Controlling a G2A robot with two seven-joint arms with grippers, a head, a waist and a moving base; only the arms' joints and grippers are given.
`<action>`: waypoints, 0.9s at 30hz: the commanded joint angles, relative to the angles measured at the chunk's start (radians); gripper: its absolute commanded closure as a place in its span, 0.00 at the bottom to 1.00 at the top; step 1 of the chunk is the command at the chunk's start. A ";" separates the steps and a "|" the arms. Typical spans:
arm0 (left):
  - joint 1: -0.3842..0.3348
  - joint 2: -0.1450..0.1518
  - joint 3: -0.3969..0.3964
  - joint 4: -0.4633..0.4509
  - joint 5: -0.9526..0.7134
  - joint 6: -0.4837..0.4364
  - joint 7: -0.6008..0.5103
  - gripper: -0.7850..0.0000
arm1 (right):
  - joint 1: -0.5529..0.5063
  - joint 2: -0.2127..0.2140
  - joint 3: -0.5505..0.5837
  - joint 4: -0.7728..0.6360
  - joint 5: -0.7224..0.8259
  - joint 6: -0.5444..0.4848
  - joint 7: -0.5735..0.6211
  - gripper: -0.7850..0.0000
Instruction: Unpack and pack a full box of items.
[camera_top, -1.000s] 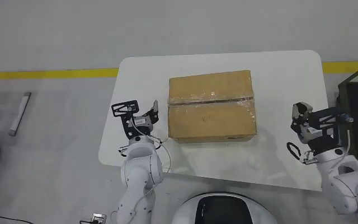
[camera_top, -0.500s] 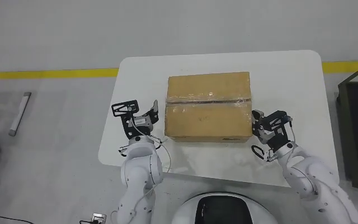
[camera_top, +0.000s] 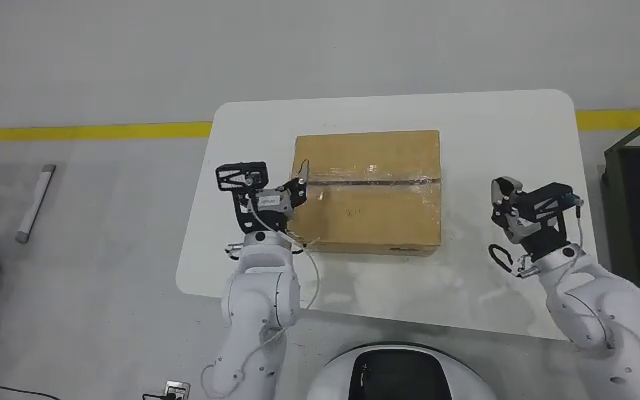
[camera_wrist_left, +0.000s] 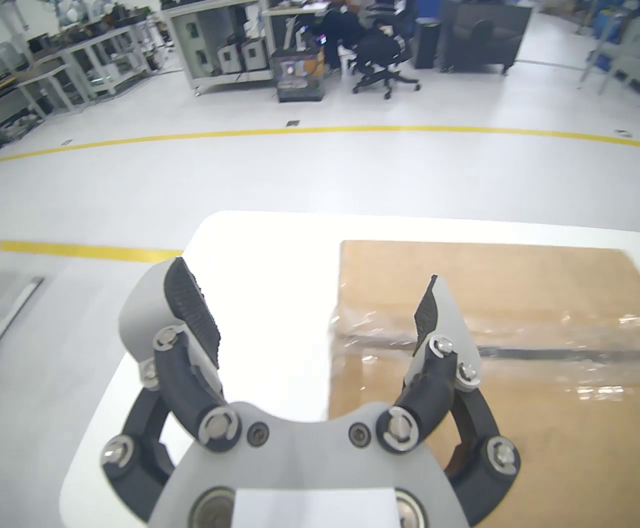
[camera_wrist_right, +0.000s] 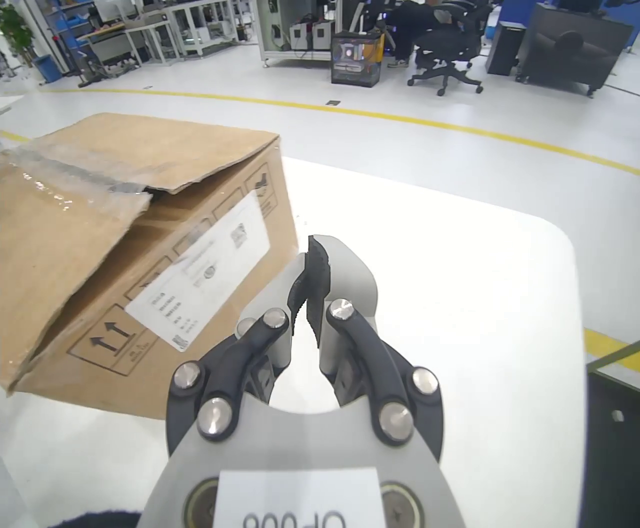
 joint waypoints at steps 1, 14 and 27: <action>-0.037 -0.004 0.046 0.009 -0.029 -0.051 0.000 0.00 | -0.016 0.004 0.037 -0.014 -0.003 -0.015 -0.001 1.00; -0.042 -0.009 0.254 0.034 -0.065 -0.318 -0.017 0.00 | -0.075 0.018 0.180 -0.051 0.036 -0.045 -0.008 1.00; -0.028 -0.008 0.246 0.038 -0.064 -0.303 -0.011 0.00 | -0.097 0.021 0.179 -0.087 0.065 -0.032 -0.004 1.00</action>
